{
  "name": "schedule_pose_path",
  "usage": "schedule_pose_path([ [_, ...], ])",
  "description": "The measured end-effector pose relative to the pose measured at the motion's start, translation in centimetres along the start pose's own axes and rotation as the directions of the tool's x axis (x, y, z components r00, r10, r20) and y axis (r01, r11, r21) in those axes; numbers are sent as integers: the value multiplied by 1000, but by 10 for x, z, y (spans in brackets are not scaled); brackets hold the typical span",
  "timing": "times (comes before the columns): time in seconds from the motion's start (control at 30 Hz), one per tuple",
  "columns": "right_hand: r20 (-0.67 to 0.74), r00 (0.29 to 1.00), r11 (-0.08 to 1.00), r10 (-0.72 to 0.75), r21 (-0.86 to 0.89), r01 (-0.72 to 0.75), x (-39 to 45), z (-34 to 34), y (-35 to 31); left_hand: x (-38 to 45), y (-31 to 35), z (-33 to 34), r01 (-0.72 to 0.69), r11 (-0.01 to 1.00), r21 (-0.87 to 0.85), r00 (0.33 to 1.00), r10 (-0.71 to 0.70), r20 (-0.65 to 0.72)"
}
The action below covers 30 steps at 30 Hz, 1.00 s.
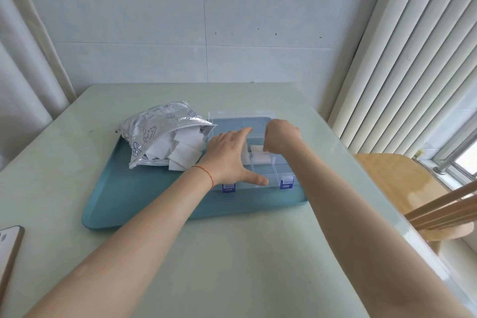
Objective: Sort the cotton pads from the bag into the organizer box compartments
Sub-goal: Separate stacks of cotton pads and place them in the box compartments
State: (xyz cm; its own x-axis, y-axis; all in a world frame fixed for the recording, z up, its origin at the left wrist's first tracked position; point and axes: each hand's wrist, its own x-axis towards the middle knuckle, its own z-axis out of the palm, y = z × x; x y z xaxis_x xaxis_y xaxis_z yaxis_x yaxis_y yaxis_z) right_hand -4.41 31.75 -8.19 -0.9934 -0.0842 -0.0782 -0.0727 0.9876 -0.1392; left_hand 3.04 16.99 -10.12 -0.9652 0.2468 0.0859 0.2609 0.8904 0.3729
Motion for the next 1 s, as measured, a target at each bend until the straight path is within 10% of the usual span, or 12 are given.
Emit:
schedule_pose_path([
  [0.17, -104, 995, 999, -2, -39, -2, -11, -11, -11, -13, -1, -4, -12, 987, -163, 993, -7, -115],
  [0.33, -221, 952, 929, -214, 255, 268, -34, -11, -69, -45, -38, -16, 138, 961, -238, 819, -246, -518],
  [0.53, -116, 964, 967, -240, 58, 248, -47, 21, -136, -82, -80, -31, 527, 843, -110, 751, -523, -403],
  [1.0, -110, 990, 985, -87, 136, 102, -47, 30, -152, -85, -90, -25, 574, 797, -187, 758, -604, -245],
])
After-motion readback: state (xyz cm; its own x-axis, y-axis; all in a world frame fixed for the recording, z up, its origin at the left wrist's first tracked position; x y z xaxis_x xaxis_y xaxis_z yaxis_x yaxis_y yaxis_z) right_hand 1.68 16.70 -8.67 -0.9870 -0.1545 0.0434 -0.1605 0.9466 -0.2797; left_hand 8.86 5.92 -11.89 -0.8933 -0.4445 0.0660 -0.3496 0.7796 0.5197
